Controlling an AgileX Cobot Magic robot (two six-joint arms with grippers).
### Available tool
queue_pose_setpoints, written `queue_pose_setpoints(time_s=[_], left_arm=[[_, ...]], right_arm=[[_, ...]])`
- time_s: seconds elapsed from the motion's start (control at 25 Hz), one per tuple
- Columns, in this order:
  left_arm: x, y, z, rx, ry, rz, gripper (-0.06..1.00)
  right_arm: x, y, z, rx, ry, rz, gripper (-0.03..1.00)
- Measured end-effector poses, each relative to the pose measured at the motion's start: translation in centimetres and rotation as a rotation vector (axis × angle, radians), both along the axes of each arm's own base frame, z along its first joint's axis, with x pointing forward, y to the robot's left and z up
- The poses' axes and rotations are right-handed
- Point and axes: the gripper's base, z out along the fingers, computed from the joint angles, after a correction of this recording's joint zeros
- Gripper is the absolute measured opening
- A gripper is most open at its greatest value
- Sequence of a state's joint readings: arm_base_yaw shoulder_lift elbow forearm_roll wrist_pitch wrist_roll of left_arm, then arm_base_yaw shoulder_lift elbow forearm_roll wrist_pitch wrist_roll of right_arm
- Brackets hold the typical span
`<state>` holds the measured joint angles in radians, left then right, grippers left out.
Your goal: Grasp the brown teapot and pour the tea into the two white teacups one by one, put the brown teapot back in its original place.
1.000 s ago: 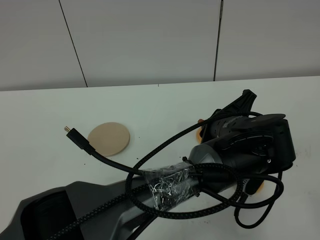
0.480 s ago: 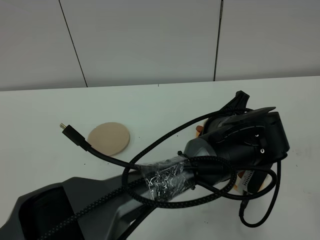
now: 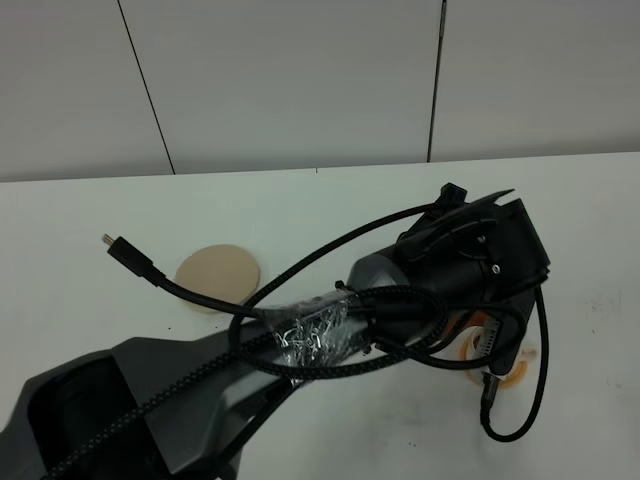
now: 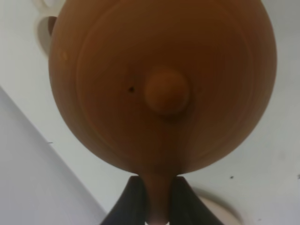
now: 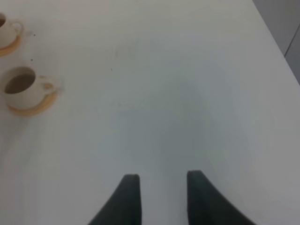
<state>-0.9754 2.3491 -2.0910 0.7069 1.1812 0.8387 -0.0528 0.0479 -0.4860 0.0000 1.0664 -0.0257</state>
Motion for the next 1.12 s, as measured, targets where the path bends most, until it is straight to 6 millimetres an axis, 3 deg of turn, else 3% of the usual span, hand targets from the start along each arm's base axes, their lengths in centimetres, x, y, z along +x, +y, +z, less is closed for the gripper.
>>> queue_pose_setpoints(time_s=[0.4,0.68,1.12], left_arm=[[1.6,2.1,2.5,-0.157,0.084,0.097,0.17],[2.8,3.2,2.7,-0.297,0.222,0.163,0.17],[2.8,3.5,2.7,-0.397,0.325,0.202,0.17]], right_arm=[[0.0,0.0,0.0,0.0,0.0,0.0,0.24],[0.0,0.0,0.0,0.0,0.0,0.0,0.24],[0.0,0.0,0.0,0.0,0.0,0.0,0.24]])
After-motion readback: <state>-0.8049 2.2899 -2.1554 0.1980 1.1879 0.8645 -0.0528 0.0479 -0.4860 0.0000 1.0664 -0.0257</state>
